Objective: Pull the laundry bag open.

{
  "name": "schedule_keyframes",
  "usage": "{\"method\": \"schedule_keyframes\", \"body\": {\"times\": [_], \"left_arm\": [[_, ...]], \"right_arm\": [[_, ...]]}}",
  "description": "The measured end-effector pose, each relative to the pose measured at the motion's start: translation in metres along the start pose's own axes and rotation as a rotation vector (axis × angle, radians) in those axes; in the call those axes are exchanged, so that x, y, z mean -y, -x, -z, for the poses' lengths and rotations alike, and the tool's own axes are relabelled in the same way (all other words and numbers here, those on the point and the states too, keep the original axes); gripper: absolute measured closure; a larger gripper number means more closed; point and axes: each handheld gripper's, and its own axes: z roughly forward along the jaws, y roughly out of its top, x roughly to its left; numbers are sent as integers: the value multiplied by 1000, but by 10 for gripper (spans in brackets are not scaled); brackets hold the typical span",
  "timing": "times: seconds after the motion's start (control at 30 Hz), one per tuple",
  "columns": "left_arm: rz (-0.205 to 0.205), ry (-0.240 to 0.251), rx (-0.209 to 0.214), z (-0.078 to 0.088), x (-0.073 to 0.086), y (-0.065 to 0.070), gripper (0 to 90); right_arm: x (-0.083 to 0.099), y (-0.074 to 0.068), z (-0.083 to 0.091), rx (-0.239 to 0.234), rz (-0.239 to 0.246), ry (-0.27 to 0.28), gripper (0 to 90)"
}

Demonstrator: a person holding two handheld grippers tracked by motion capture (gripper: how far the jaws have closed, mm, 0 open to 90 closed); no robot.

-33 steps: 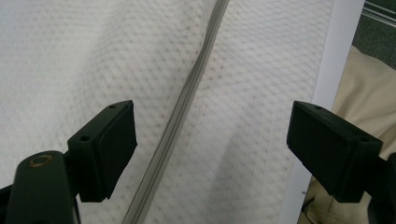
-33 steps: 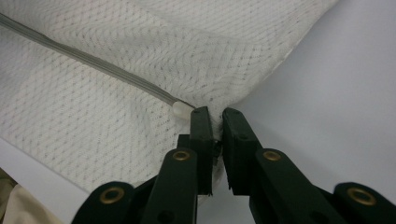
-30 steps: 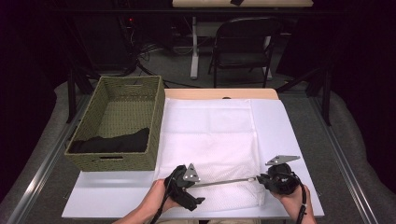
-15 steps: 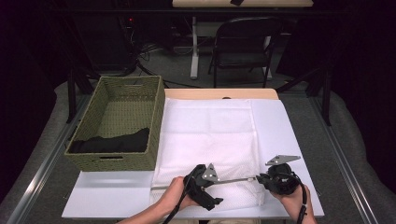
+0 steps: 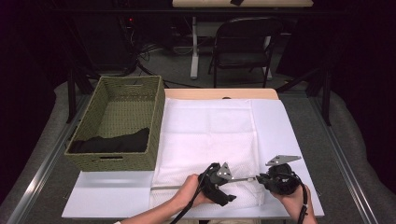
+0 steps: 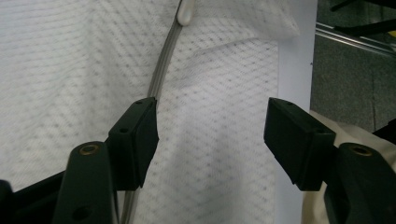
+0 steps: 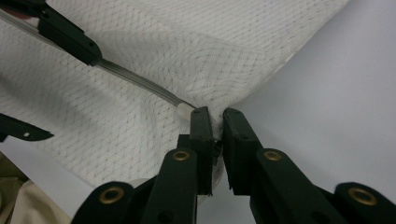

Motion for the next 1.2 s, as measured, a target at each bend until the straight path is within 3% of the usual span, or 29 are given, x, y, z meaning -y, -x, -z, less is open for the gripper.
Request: {"method": "schedule_keyframes", "body": {"times": [0.13, 0.23, 0.5, 0.83, 1.2], "left_arm": [[-13, -16, -13, -8, -8, 2, 423], [16, -18, -20, -14, -12, 0, 448], [32, 10, 19, -23, -19, -4, 553], [37, 22, 22, -31, -25, -12, 651], [46, 35, 45, -36, -31, -17, 687]], "right_arm": [[0, -1, 0, -4, 1, 4, 829], [-1, -2, 1, -1, 2, 7, 829], [-2, -2, 2, -11, 7, 18, 830], [-2, -4, 2, -25, 4, 22, 830], [-3, -5, 2, -36, 11, 29, 830]]}}
